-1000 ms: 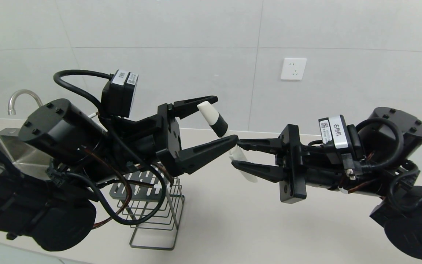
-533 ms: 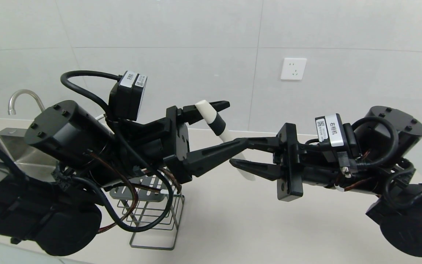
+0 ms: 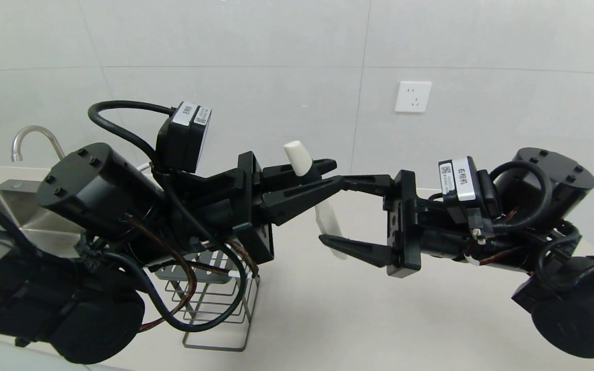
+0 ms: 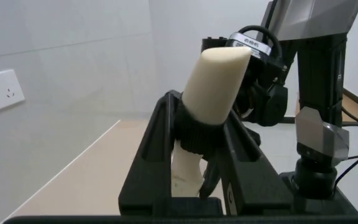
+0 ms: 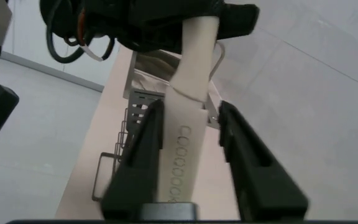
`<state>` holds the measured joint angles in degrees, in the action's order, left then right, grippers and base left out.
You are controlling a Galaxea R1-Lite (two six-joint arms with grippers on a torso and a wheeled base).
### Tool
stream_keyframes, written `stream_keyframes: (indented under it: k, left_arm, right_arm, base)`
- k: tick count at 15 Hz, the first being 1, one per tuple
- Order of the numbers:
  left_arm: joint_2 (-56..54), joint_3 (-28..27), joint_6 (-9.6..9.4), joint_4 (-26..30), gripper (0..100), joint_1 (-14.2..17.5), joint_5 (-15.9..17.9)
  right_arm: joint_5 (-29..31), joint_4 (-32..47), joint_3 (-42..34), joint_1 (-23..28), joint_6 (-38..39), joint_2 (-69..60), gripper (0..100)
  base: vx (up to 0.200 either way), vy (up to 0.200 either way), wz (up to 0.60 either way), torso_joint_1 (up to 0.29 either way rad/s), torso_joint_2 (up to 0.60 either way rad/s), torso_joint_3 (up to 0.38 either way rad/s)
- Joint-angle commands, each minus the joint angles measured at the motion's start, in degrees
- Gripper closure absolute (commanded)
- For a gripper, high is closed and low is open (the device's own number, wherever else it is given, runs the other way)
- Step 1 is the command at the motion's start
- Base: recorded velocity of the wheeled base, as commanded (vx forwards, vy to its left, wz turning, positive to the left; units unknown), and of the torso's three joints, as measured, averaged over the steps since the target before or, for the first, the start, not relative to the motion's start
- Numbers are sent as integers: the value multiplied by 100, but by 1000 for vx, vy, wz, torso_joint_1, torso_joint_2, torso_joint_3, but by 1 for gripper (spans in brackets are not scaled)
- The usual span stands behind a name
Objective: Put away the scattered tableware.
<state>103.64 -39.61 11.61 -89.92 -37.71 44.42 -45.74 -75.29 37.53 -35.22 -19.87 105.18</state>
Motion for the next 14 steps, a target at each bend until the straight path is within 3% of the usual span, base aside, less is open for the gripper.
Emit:
stream_keyframes:
  k: [1,6,8,10,11,13,14]
  left_arm:
    - [-29,14,0,-8,100,26,-13]
    - [-29,41,-36,-8,100,88,-153]
    - [-46,76,-36,-8,100,79,-707]
    - [-90,269,-62,-8,100,79,-935]
    - [-125,392,-176,-8,100,79,-1041]
    - [-99,603,-642,-8,100,97,-1102]
    - [-99,691,-747,-8,100,97,-1102]
  right_arm:
    - [4,-3,-80,-29,-8,11,0]
    - [4,-12,-888,129,-17,-393,0]
    - [197,14,-1468,516,-17,-1026,0]
    - [223,32,-2057,1193,-17,-1826,0]
    - [223,67,-2382,1562,-17,-2248,0]
    - [223,58,-3042,2142,10,-3056,0]
    - [223,67,-3173,2309,27,-3285,100]
  base:
    - [0,0,0,0,0,0]
    - [0,0,0,0,0,0]
    - [0,0,0,0,0,0]
    - [0,0,0,0,0,0]
    - [0,0,0,0,0,0]
    - [0,0,0,0,0,0]
    - [0,0,0,0,0,0]
